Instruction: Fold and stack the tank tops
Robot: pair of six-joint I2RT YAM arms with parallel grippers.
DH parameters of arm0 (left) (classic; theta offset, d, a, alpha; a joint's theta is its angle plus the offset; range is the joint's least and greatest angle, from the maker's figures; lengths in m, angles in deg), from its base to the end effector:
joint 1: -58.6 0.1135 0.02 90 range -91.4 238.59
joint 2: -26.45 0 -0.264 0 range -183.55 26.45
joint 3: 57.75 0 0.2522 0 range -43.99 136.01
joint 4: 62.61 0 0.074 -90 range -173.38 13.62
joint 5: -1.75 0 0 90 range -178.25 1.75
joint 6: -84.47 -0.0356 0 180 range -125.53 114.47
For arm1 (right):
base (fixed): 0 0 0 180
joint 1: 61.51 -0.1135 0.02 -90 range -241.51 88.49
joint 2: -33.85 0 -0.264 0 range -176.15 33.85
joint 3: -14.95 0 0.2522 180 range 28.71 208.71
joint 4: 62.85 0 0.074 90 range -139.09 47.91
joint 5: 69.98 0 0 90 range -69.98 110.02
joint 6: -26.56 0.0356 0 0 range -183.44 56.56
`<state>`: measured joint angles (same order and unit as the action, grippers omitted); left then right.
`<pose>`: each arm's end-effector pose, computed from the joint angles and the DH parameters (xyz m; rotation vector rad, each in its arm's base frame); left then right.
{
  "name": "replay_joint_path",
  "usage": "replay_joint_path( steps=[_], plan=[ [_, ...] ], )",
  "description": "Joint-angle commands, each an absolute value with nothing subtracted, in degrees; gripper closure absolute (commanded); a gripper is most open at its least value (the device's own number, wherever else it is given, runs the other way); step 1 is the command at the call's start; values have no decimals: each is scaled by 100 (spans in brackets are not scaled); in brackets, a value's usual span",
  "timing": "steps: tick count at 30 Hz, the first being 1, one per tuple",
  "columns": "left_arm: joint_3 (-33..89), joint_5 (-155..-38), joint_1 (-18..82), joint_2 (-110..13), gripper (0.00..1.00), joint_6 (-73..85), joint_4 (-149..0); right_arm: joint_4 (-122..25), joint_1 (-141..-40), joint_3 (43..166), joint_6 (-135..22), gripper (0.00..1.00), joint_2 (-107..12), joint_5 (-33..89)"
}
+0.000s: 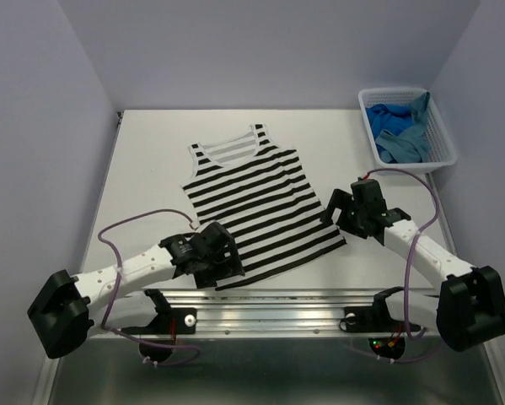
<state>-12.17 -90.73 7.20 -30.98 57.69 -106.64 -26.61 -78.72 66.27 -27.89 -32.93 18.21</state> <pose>0.1149 -0.1465 0.1935 -0.2659 2.7470 -0.7450 0.2171 0.0661 0.2029 0.4130 2.4725 0.3513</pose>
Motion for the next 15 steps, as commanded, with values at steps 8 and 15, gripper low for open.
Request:
replay_joint_path(
  steps=[8, 15],
  plan=[
    [-927, -8895, 630, -3780, 3, 5969, -11514, -2650, -7654, 6694, -2951, 0, -3435, 1844],
    [-1261, -9159, 630, -4315, 31, 5960, -10916, -2650, -7654, 6720, -3013, 0, -3514, 1817]
  ],
)
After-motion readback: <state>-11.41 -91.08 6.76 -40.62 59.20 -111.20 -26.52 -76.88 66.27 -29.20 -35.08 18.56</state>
